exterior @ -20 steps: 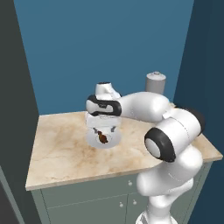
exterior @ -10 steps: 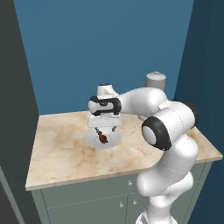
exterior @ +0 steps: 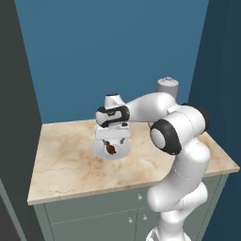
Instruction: Place the chicken drumstick on the counter behind the older chicken drumstick on the same shelf of the fridge to maintain FIFO order. Close the fridge door when finished.
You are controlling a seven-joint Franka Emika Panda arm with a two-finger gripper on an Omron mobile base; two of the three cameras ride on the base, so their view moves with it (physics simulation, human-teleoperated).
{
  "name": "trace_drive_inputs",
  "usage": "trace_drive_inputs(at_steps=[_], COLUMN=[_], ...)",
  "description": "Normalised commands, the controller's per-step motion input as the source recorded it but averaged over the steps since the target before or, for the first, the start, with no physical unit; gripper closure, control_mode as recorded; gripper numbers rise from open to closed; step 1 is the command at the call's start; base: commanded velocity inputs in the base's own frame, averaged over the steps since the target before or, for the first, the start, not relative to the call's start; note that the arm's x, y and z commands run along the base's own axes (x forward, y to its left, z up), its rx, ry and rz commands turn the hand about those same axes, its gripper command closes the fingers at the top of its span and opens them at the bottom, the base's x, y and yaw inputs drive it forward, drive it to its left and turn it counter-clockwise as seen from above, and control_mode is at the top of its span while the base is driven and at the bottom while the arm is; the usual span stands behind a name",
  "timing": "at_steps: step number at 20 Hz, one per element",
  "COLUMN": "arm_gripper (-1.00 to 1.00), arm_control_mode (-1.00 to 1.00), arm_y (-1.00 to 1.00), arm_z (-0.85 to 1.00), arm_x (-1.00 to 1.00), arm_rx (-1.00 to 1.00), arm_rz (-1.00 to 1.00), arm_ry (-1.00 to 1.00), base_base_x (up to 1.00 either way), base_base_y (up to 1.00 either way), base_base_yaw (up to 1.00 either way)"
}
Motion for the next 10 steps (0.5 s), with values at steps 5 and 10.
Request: trace_drive_inputs(at_steps=[5, 10], arm_gripper=[-1.00, -1.00], arm_control_mode=[-1.00, -1.00], arm_y=[0.00, 0.00], arm_z=[-0.25, -0.22], arm_x=[0.15, 0.11], arm_rx=[0.00, 0.00], arm_rz=[0.00, 0.00], arm_ry=[0.00, 0.00], base_base_x=[0.00, 0.00], base_base_y=[0.00, 0.00], base_base_yaw=[0.00, 0.00])
